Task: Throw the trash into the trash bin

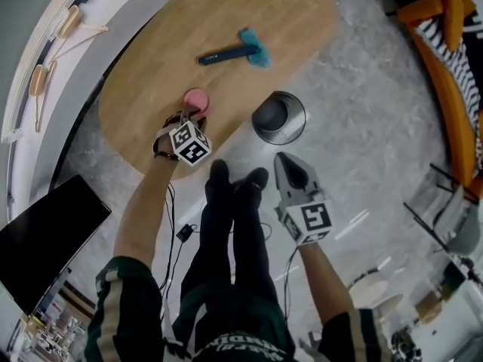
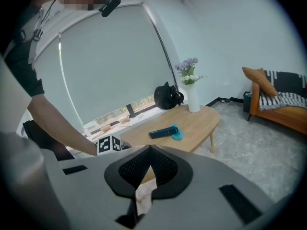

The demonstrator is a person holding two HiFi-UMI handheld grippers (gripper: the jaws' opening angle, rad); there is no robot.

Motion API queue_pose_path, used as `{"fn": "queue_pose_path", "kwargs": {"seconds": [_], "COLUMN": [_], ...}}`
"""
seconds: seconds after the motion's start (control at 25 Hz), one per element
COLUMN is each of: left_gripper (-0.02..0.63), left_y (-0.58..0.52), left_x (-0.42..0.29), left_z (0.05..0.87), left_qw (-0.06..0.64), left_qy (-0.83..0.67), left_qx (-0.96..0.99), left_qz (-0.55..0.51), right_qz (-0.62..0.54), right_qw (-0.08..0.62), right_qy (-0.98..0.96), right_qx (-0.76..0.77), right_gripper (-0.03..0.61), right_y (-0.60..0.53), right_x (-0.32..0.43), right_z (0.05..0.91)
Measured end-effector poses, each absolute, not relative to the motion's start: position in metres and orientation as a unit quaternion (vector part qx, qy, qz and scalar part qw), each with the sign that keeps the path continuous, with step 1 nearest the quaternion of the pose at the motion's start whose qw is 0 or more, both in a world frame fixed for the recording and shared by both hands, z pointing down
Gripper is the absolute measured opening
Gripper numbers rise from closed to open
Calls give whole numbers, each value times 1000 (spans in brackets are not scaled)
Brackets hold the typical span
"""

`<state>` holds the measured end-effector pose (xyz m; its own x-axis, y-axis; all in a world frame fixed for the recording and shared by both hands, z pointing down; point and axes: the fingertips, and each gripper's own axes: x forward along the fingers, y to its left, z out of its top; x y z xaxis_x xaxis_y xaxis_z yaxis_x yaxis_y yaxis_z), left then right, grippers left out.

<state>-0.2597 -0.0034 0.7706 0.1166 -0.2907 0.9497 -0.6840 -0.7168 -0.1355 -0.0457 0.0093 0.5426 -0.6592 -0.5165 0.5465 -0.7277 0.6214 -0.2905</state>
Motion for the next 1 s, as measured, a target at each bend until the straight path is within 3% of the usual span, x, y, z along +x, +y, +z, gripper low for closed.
{"fn": "queue_pose_path", "kwargs": {"seconds": [0.08,0.2,0.52,0.76,1.0], "left_gripper": [91,11,6,6,6], "left_y": [-2,-3,-8,-23,-31], "left_x": [-259,-258,-235,-180,-106], "left_z": [775,780,766,732,714], "left_qw": [163,148,123,76,73], "left_qy": [-332,-325,-316,-295,-289], "left_qx": [725,722,738,777,805], "left_qz": [582,593,583,551,513], "right_qz": [262,263,272,285,287], "right_qw": [221,222,206,206,184], "right_qy": [-869,-866,-861,-846,-831], "right_qx": [357,362,378,402,441], "right_gripper": [2,2,2,2,2], "right_y": [15,18,25,25,21], "right_x": [-40,-34,-24,-9,25], "right_z": [549,557,564,565,563]}}
